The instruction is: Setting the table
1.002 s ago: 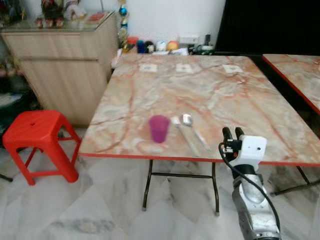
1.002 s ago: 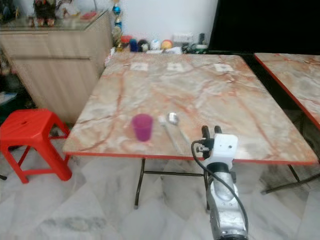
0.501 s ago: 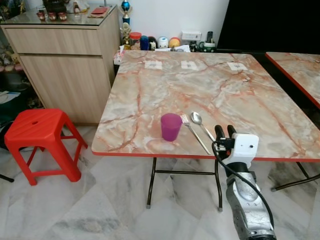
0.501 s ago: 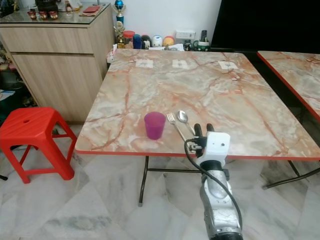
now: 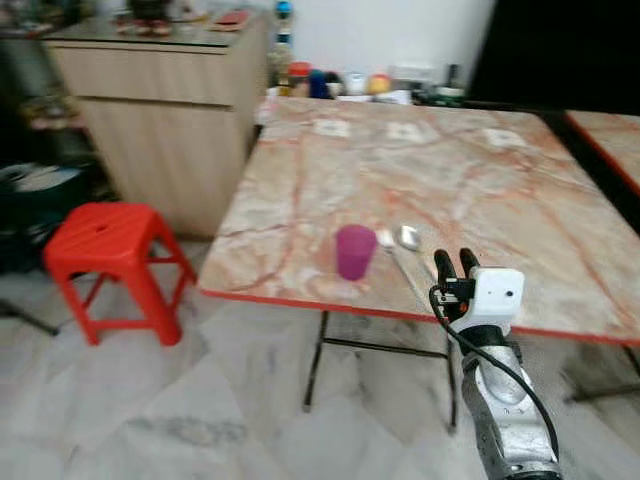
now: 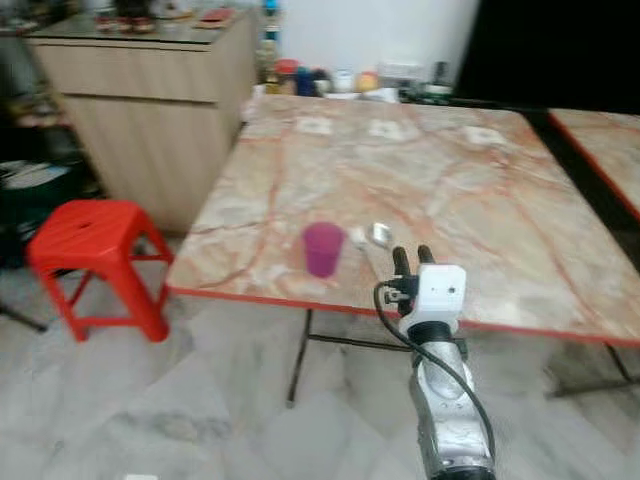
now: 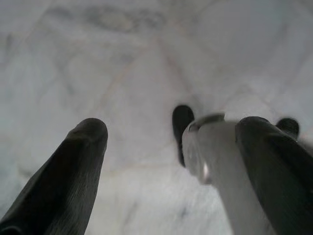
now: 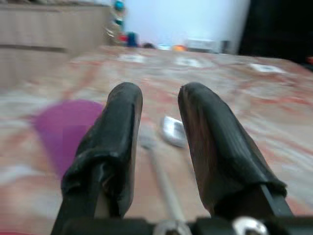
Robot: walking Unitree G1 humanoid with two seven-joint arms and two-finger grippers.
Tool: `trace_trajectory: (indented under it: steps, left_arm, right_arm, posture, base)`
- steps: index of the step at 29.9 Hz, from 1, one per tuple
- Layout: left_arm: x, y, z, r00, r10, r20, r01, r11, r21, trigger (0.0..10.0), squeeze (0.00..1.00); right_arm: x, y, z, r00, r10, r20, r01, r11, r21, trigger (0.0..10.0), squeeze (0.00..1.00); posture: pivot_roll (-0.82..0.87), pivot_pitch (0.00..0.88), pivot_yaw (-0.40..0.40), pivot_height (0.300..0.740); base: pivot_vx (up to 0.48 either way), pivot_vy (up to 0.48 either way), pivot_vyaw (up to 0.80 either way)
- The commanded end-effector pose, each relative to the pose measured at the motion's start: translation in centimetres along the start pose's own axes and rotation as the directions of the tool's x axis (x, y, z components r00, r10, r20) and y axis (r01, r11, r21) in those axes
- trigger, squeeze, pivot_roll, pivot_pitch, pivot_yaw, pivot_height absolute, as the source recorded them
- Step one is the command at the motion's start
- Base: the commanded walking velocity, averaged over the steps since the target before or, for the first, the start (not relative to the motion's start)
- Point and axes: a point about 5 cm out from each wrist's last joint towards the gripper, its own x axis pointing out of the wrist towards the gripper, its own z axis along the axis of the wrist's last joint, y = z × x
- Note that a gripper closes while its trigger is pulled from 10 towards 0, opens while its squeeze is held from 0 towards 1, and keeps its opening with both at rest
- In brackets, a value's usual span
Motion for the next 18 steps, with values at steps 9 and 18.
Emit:
trace_trajectory:
  steps: [9, 18]
  left_arm:
    - [0.11, -0.18, 0.38, 1.0, -0.008, 0.013, 0.007, 1.0, 0.016, 10.0, 0.0]
    - [0.19, -0.49, 0.66, 1.0, -0.016, 0.025, 0.015, 1.0, 0.017, 10.0, 0.0]
  right_arm:
    - [0.05, -1.63, 0.45, 0.996, -0.08, 0.03, 0.081, 0.997, -0.012, 10.0, 0.0]
    - [0.09, -1.43, 0.48, 0.998, -0.062, 0.033, 0.063, 0.997, -0.037, 10.0, 0.0]
  posture:
    - [0.01, 0.047, -0.032, 0.74]
    - [0.01, 0.05, -0.035, 0.74]
  base:
    - [0.193, 0.0, 0.0]
    - [0.265, 0.0, 0.0]
